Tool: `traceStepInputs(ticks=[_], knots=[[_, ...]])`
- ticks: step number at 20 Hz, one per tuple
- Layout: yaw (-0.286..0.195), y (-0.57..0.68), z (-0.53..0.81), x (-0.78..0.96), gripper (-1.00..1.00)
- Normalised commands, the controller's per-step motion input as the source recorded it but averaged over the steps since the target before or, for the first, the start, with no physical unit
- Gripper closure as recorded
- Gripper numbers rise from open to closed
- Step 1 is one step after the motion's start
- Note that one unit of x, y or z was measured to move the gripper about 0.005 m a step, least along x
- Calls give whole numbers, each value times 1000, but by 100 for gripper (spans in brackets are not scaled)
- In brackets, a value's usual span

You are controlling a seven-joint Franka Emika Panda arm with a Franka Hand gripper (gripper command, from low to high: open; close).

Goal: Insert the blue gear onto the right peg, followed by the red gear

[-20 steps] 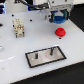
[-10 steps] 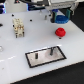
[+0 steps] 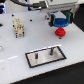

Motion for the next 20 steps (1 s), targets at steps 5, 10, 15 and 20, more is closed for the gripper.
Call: traceStepInputs(ticks=[5, 10, 15, 20], knots=[[0, -250, 185, 837, 100], [0, -200, 63, 811, 100], [0, -199, 8, 610, 100], [0, -218, -57, 383, 100]])
